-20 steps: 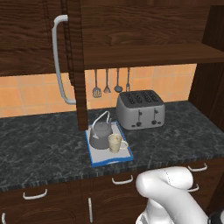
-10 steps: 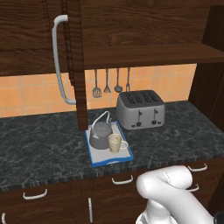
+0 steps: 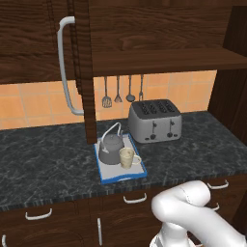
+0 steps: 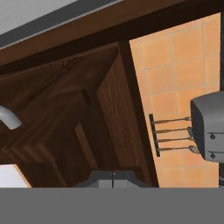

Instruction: Pick the kettle from the counter and place it on the tray. Then pick the mug from the cabinet and place it on the tray. Then close the cabinet doors.

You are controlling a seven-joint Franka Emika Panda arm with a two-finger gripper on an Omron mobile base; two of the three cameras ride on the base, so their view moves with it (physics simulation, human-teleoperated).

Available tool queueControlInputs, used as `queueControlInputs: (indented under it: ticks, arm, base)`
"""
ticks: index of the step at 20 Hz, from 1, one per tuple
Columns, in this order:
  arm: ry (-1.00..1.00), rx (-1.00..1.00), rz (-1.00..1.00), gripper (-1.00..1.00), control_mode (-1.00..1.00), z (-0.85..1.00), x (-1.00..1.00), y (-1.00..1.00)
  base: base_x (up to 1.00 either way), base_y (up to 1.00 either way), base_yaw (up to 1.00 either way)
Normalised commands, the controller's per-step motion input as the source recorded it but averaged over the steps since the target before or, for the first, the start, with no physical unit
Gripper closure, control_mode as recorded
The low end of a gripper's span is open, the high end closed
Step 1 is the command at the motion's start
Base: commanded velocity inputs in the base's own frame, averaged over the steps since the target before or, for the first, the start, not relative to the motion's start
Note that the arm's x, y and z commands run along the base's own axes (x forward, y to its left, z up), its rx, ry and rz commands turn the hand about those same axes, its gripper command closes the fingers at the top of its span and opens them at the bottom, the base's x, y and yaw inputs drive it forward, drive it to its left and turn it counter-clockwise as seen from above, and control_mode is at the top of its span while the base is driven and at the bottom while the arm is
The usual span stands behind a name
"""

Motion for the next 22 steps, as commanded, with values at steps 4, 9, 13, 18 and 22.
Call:
queueControlInputs:
  ticks: [4,9,13,18,22]
  arm:
    - [0.01,0.02,-0.06,1.0,-1.0,0.49,0.16,-0.06]
    - [0.03,0.01,-0.03,1.0,-1.0,0.41,0.19,-0.08]
    - [0.06,0.0,0.0,1.0,-1.0,0.0,0.13,-0.19]
    - [0.0,0.02,0.0,1.0,-1.0,0.1,0.07,-0.11]
    - [0.02,0.03,0.0,1.0,-1.0,0.3,0.26,-0.08]
  base:
    - [0.0,0.0,0.0]
    - [0.0,0.0,0.0]
    - [0.0,0.0,0.0]
    - [0.0,0.0,0.0]
    - [0.0,0.0,0.0]
